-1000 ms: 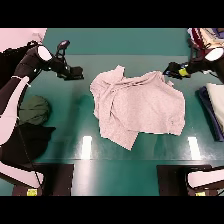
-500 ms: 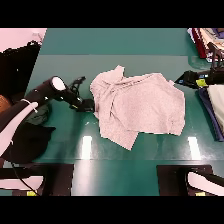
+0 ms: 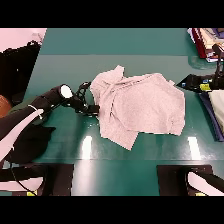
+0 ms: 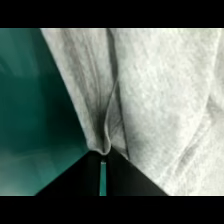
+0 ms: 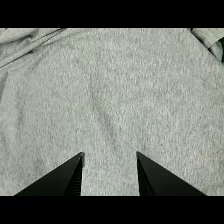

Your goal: Fold the shirts.

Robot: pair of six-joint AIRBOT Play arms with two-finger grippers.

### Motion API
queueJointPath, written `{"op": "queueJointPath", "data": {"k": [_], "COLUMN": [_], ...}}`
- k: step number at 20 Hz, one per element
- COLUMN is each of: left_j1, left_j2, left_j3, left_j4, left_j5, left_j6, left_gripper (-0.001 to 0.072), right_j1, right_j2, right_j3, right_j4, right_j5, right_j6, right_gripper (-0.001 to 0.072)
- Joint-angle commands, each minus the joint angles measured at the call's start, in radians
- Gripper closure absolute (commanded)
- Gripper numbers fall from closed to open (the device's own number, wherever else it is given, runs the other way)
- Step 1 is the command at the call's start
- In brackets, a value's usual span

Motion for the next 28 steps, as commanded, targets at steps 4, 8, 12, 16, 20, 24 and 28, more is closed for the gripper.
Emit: {"op": "queueJointPath", "data": {"k": [4, 8, 12, 16, 20, 24, 28], "left_j1": [0.122, 0.234, 0.277, 0.373, 0.395, 0.394, 0.394], "left_j2": [0.119, 0.246, 0.254, 0.278, 0.406, 0.490, 0.490], "left_j3": [0.054, 0.054, 0.055, 0.049, -0.136, -0.428, -0.560], "left_j4": [0.108, 0.258, 0.297, 0.297, 0.199, -0.077, -0.293], "left_j5": [-0.099, -0.171, -0.192, -0.333, -0.240, -0.078, 0.056], "left_j6": [-0.005, -0.003, -0.005, -0.005, -0.045, -0.047, 0.069], "left_gripper": [0.0687, 0.0687, 0.0283, 0.0227, 0.0227, 0.0227, 0.0228], "right_j1": [0.000, 0.000, 0.000, 0.000, 0.000, 0.000, 0.000], "right_j2": [0.022, 0.022, 0.022, 0.022, 0.022, 0.022, 0.022], "right_j3": [-0.002, -0.002, -0.002, -0.002, -0.002, -0.002, -0.002], "right_j4": [0.001, 0.001, 0.001, 0.001, 0.001, 0.001, 0.002], "right_j5": [0.016, 0.018, 0.020, 0.030, 0.027, 0.024, 0.018], "right_j6": [0.000, 0.001, 0.000, 0.000, 0.000, 0.000, 0.001], "right_gripper": [0.0330, 0.0330, 0.0330, 0.0332, 0.0331, 0.0332, 0.0332]}}
